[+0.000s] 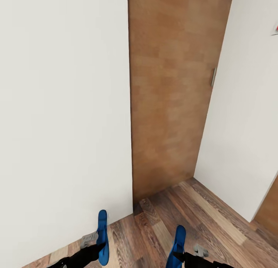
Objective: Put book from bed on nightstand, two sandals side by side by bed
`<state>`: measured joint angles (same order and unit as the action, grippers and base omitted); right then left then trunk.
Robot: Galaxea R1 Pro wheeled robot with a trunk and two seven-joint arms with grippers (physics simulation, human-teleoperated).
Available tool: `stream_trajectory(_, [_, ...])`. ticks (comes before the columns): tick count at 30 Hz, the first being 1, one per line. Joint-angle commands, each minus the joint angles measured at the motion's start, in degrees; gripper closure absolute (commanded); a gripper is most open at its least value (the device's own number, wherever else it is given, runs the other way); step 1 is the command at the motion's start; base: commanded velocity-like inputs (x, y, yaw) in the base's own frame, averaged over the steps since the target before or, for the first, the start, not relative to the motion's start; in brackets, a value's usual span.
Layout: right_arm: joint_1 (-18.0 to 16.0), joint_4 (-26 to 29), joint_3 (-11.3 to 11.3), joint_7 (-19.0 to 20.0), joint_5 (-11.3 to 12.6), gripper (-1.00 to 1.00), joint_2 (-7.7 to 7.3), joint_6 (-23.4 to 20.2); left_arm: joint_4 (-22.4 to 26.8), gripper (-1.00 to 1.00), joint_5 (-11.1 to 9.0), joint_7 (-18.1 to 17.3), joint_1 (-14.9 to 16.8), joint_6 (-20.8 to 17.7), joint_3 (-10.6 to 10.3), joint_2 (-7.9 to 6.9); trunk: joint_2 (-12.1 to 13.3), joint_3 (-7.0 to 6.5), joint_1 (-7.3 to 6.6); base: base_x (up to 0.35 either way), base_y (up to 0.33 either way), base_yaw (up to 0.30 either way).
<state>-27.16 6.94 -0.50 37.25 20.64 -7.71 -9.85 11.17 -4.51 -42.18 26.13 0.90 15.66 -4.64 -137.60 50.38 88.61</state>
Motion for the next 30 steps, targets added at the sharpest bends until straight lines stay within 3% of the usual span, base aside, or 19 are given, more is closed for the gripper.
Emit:
stream_trajectory(1, [0.0,0.09,-0.11,0.14,0.54,1.0,-0.02,-0.61,-0.1,1.0,-0.44,-0.16,0.04,0.16,-0.19,-0.02,-0.02,0.06,-0.01,0.0,0.0,0.292])
stream_trajectory(10, [0.0,0.09,-0.11,0.1,0.54,1.0,-0.02,-0.61,-0.1,1.0,-0.43,-0.17,0.05,0.16,-0.19,-0.02,-0.02,0.06,-0.01,-0.01,0.0,0.129])
stream_trajectory(21, [0.0,0.09,-0.11,0.13,0.54,1.0,-0.02,-0.61,-0.09,1.0,-0.41,-0.18,0.02,0.16,-0.19,-0.02,-0.02,0.06,-0.01,-0.259,0.0,0.019])
stream_trajectory(30, [0.0,0.09,-0.11,0.11,0.54,1.0,-0.02,-0.6,-0.09,1.0,-0.41,-0.18,0.02,0.16,-0.19,-0.02,-0.02,0.06,-0.01,-0.023,0.0,0.261])
